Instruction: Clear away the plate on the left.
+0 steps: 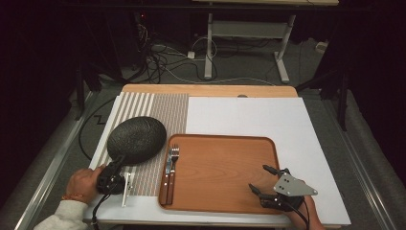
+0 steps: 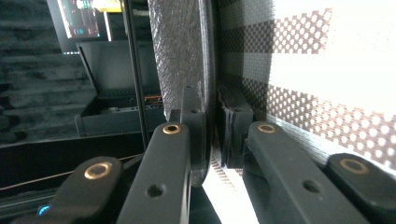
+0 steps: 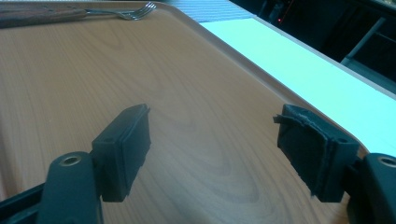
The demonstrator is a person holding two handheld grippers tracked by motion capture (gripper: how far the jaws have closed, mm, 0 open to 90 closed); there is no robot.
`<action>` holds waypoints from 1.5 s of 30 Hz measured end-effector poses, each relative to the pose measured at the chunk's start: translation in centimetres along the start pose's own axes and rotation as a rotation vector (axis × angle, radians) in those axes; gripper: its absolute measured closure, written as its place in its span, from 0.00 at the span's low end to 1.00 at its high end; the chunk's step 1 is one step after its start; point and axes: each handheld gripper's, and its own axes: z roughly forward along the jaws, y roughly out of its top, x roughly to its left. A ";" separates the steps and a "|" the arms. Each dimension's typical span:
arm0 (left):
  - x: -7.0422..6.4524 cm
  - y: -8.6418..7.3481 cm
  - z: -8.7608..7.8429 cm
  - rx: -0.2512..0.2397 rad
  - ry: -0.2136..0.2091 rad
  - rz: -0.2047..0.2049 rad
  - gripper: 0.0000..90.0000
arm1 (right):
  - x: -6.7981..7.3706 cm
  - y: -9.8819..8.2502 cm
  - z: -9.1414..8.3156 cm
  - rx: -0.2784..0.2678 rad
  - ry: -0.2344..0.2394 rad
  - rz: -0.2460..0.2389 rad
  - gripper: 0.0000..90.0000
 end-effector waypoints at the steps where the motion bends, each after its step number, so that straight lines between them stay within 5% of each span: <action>1: 0.0 0.0 0.0 0.005 0.007 0.009 0.89 | 0.0 0.0 0.0 -0.001 0.000 0.001 0.29; 9: 1.5 0.7 -0.7 -0.007 0.077 -0.029 0.89 | 0.0 0.0 0.0 -0.002 -0.006 0.001 0.29; 21: 3.2 4.5 -1.7 -0.103 0.152 -0.033 0.89 | -0.3 0.0 -0.4 -0.019 -0.018 0.008 0.29; 45: 3.6 13.9 -5.6 -0.391 0.153 0.054 0.89 | -0.8 -0.2 -0.9 -0.028 -0.041 0.015 0.29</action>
